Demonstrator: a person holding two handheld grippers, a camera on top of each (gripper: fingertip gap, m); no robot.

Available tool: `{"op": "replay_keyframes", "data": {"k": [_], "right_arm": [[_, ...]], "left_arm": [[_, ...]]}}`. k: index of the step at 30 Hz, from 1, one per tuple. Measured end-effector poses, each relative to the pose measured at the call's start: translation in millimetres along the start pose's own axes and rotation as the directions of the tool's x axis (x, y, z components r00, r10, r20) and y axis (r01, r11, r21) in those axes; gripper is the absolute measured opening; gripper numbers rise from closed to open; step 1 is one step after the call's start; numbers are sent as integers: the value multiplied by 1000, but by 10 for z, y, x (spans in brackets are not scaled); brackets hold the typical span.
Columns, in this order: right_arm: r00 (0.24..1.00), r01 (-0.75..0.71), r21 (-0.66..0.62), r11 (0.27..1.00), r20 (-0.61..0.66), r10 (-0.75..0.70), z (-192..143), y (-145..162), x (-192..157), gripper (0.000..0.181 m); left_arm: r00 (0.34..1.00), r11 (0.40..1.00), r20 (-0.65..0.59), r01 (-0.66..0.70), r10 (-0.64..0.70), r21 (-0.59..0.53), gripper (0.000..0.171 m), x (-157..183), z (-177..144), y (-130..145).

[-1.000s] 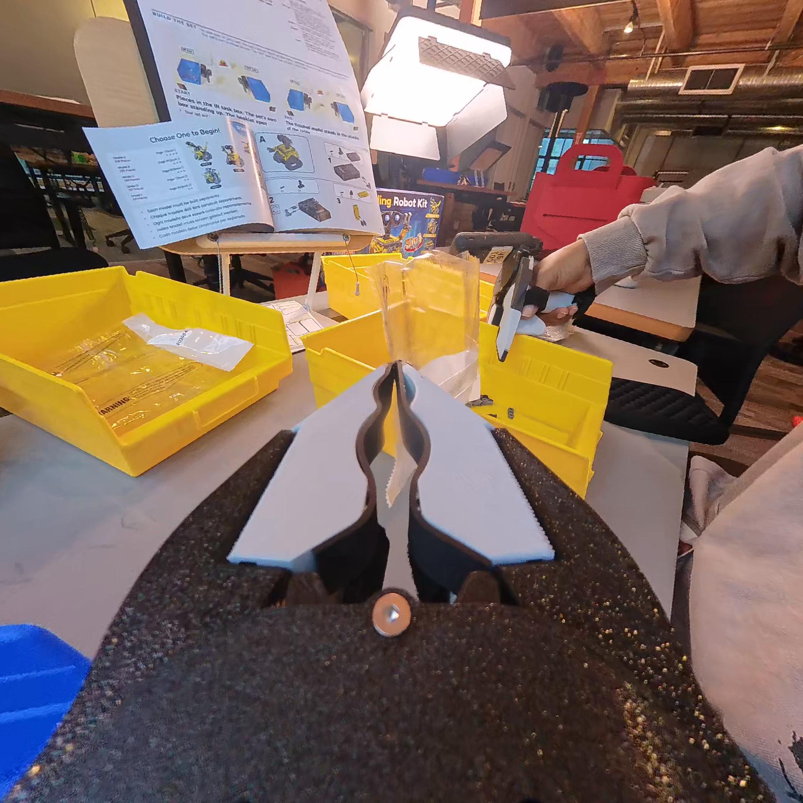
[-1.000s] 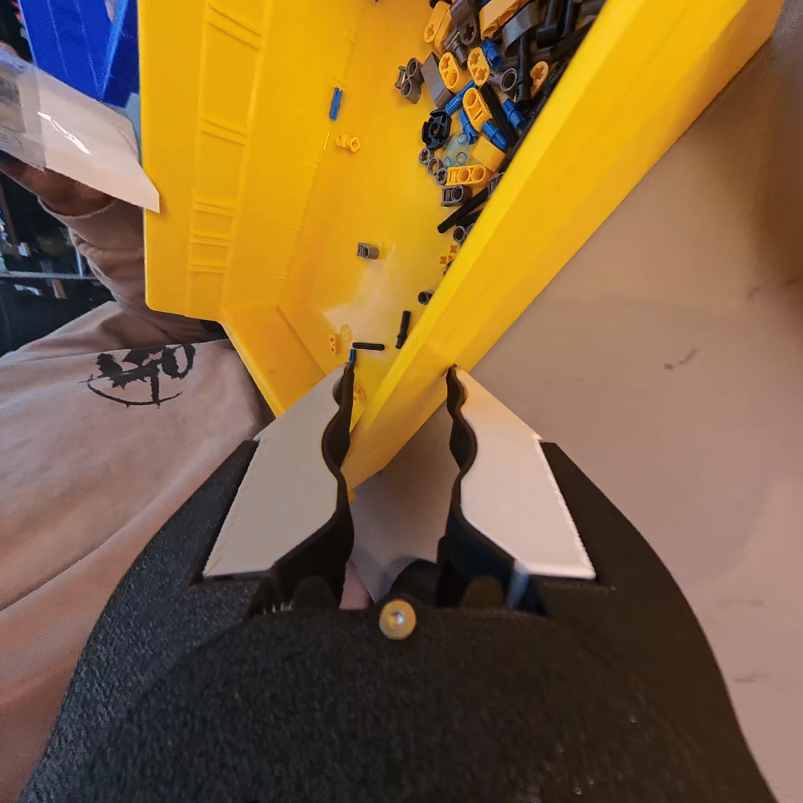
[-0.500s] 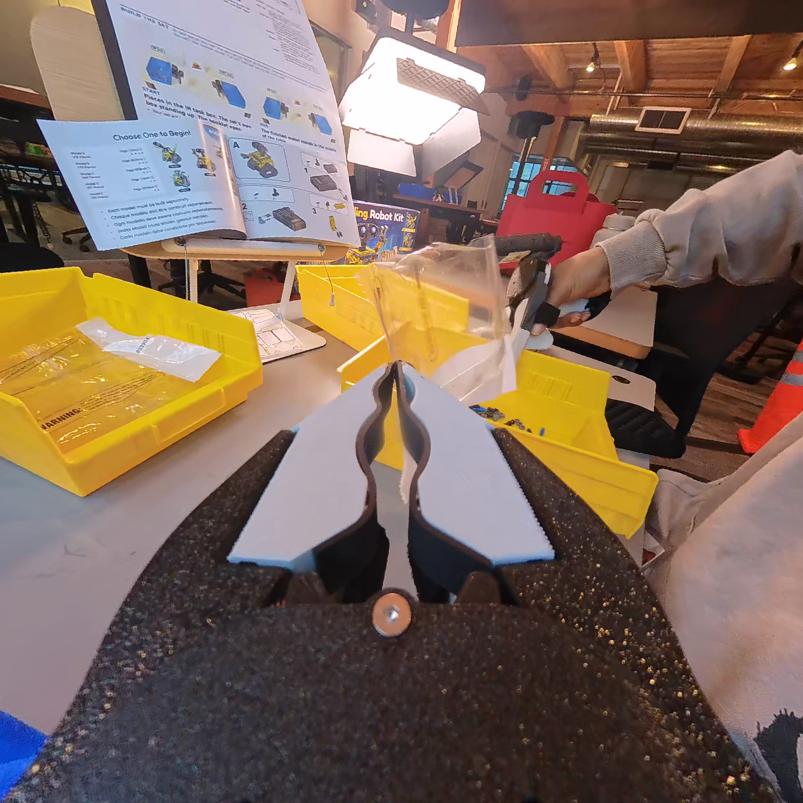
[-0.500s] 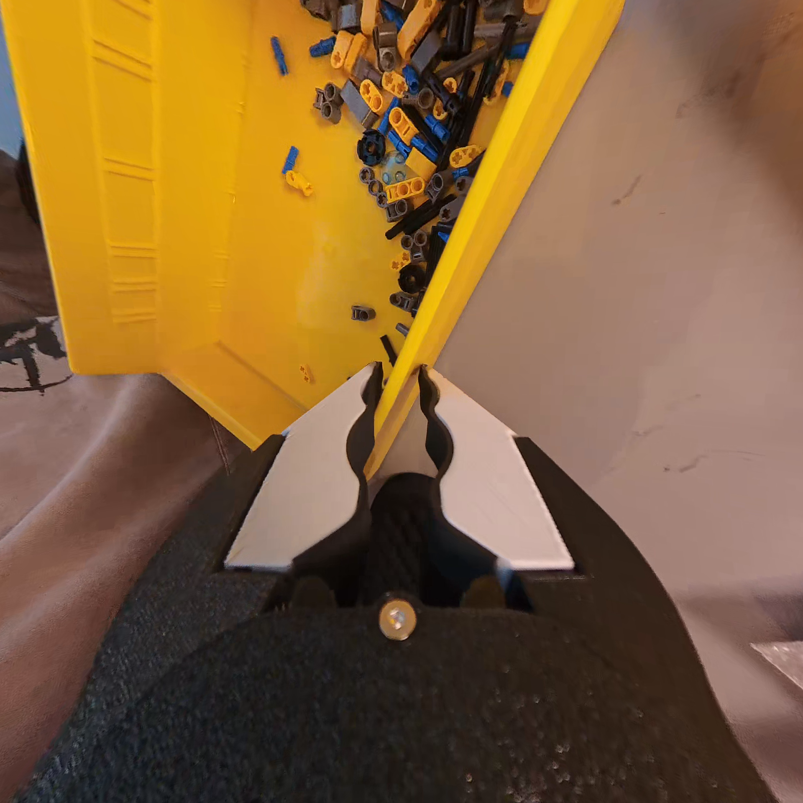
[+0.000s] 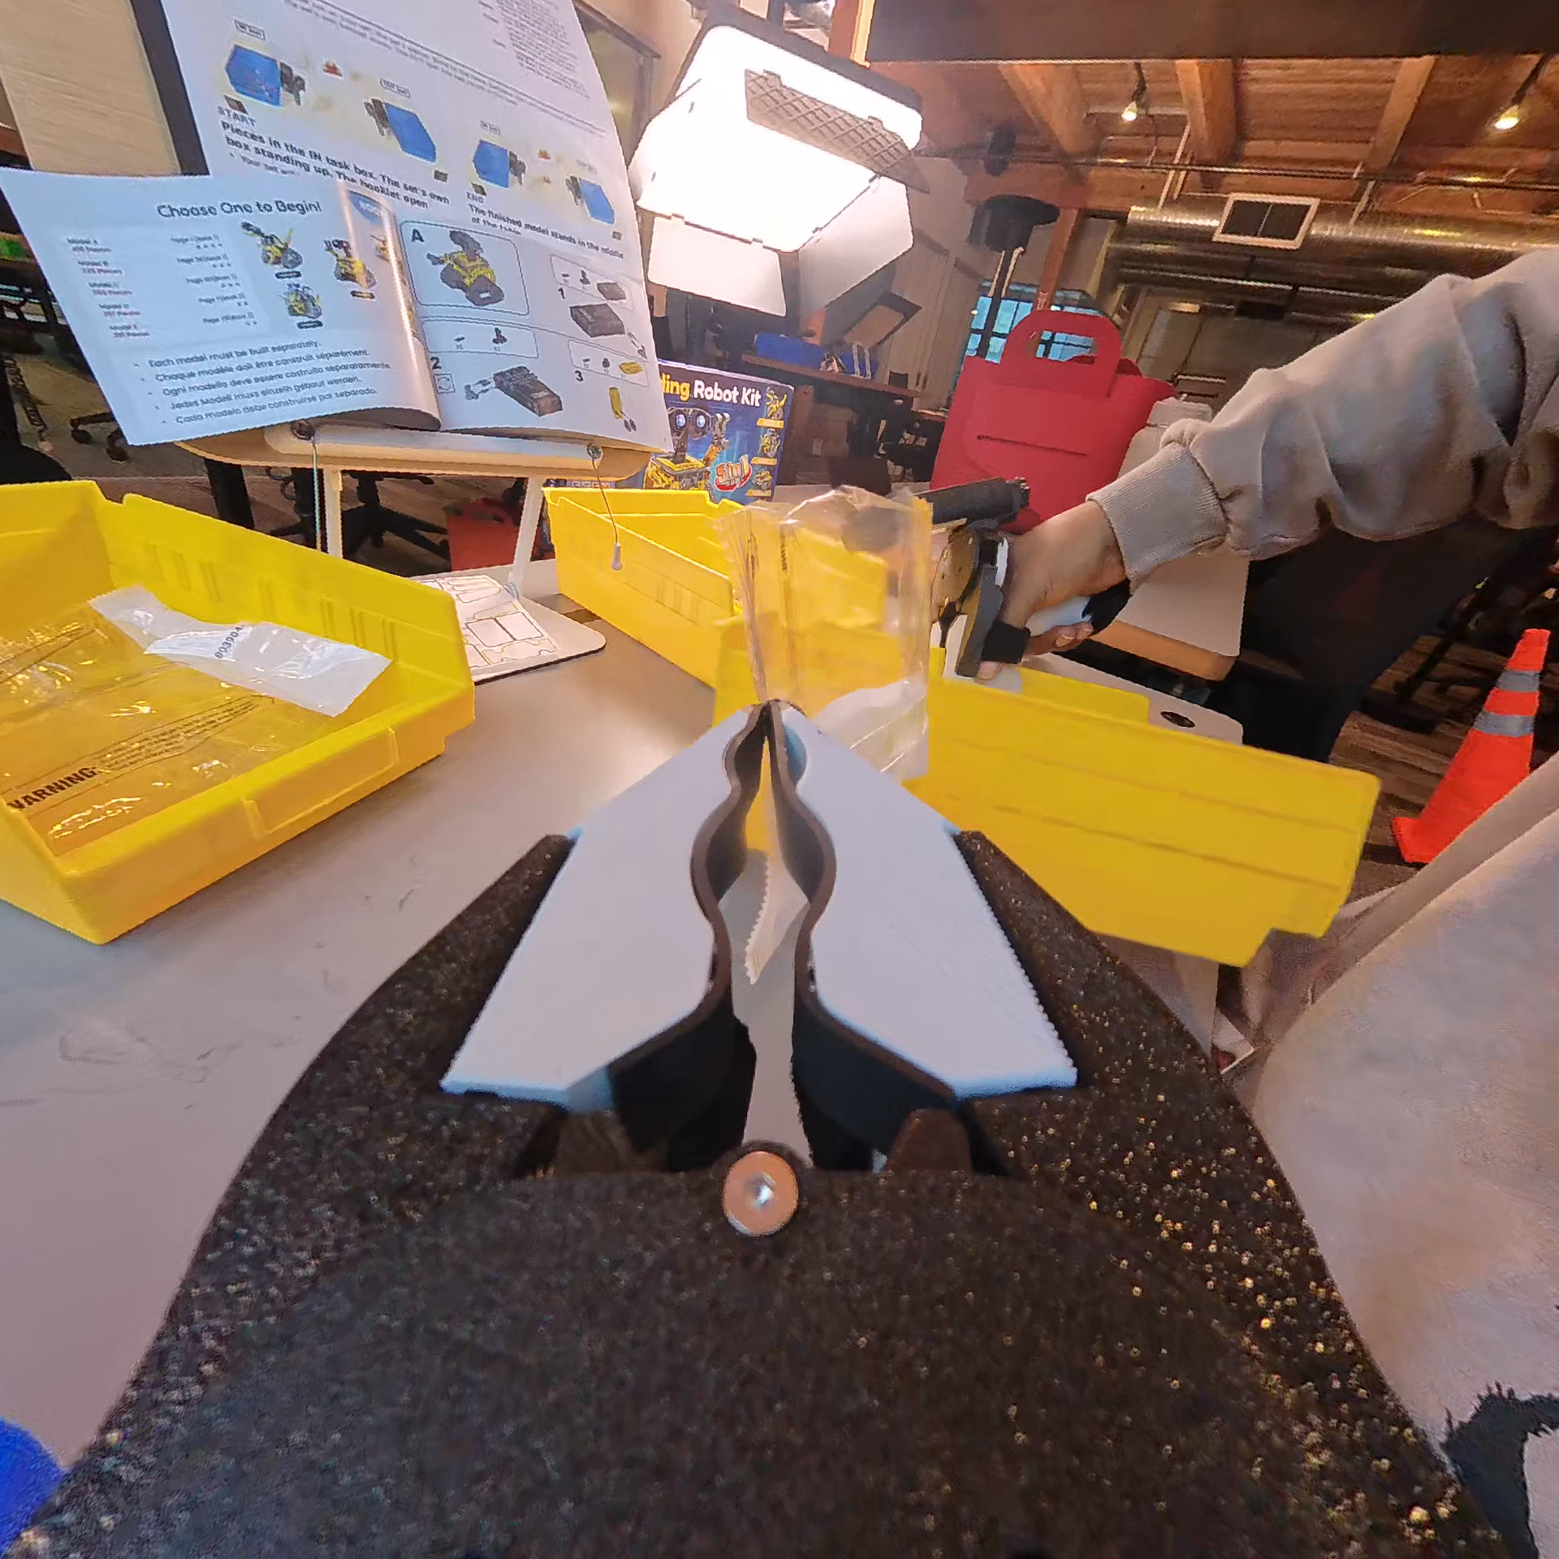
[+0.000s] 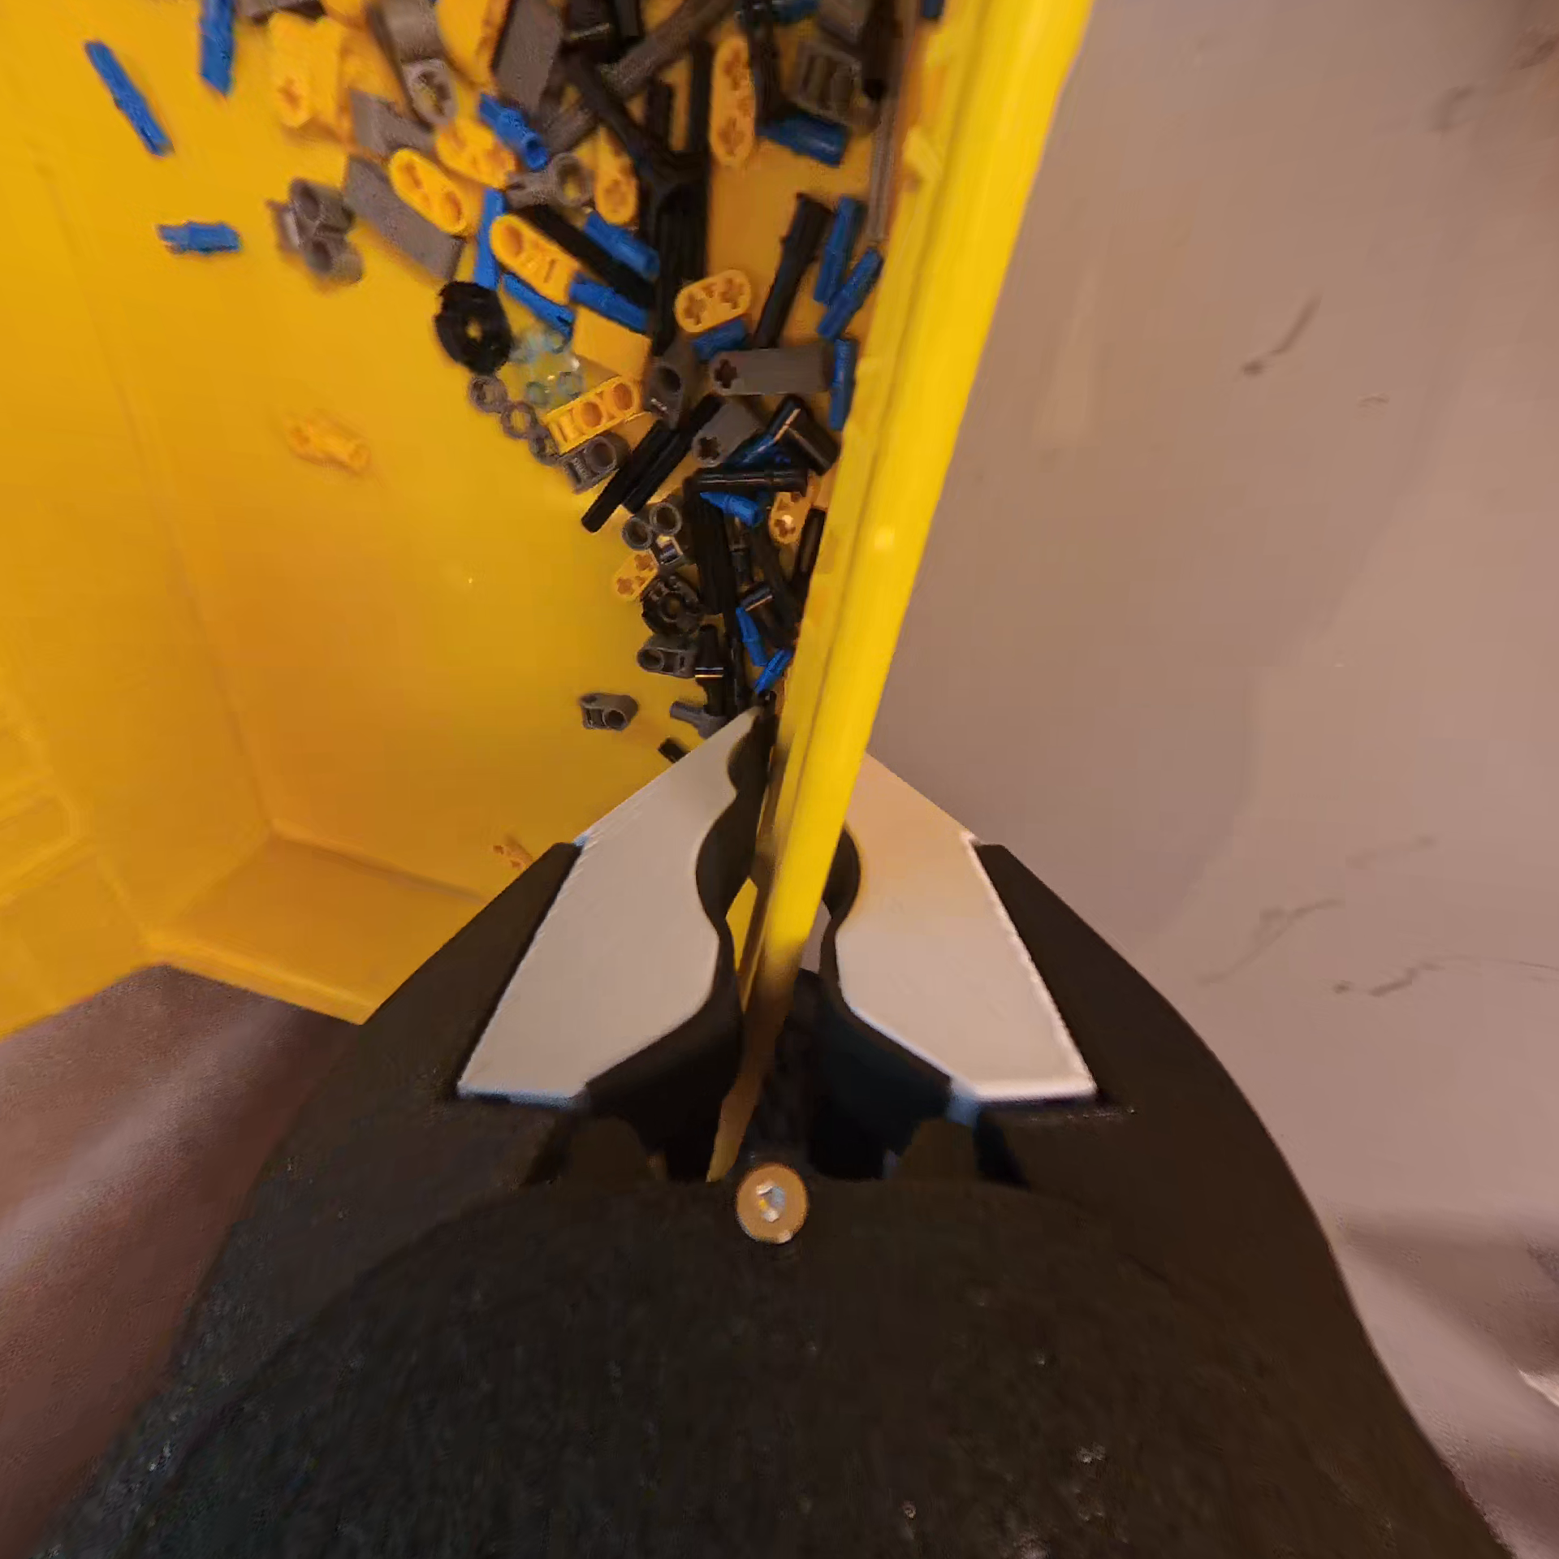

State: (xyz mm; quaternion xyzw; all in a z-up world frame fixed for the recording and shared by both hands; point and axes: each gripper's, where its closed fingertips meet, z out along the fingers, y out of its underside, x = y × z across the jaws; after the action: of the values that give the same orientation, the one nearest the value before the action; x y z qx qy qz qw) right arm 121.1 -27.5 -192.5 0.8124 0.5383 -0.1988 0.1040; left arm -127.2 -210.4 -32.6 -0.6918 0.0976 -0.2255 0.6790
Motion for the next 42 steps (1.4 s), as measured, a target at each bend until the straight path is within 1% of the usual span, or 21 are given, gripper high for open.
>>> {"op": "replay_keyframes", "data": {"k": [2, 4, 8, 11, 14, 18, 21, 24, 28, 31, 37, 39, 42], "right_arm": [[999, -6, 35, 999, 33, 5, 3, 3, -71, 1], [1000, 0, 64, 998, 16, -1, -46, 8, -72, 1], [999, -32, 136, 990, 3, 32, -278, 28, 13, 1], [998, -39, 264, 964, -41, 52, -634, -15, 158, 1], [994, -49, 405, 913, -68, 83, -1088, -34, 315, 0], [984, -2, 490, 872, -156, 90, -1602, -32, 494, 4], [964, 73, 475, 877, -259, 60, -1846, -65, 585, 4], [952, 112, 488, 866, -302, 47, -2065, -197, 622, 4], [939, 158, 488, 859, -343, 22, -2311, -434, 632, 3], [932, 179, 470, 865, -362, 4, -2411, -624, 627, 4], [911, 221, 430, 875, -411, -29, -2533, -1114, 564, 2], [909, 228, 416, 880, -414, -40, -2523, -1280, 534, 2], [909, 230, 407, 884, -414, -46, -2475, -1481, 532, 3]], "left_arm": [[1000, 1000, -7, 6, -6, -2, 0, 23, 14, 5], [1000, 1000, -16, 11, -11, -9, 0, 47, 31, 18], [999, 999, -31, 34, -34, -12, 0, 83, 56, 17], [997, 998, -45, 62, -63, -20, 0, 114, 95, 51], [991, 993, -70, 109, -112, -43, 0, 130, 192, 125], [974, 984, -161, 145, -160, -101, 0, 225, 461, 253], [959, 979, -232, 124, -160, -161, 0, 345, 701, 369], [944, 975, -292, 92, -150, -205, 0, 470, 908, 477], [926, 960, -319, 120, -201, -254, 0, 548, 1186, 613], [902, 952, -355, 155, -245, -265, 0, 596, 1379, 691], [894, 933, -342, 184, -291, -310, 0, 647, 1682, 901], [895, 932, -338, 183, -290, -314, 0, 652, 1715, 921], [905, 940, -329, 175, -271, -294, 0, 611, 1684, 886]]}}
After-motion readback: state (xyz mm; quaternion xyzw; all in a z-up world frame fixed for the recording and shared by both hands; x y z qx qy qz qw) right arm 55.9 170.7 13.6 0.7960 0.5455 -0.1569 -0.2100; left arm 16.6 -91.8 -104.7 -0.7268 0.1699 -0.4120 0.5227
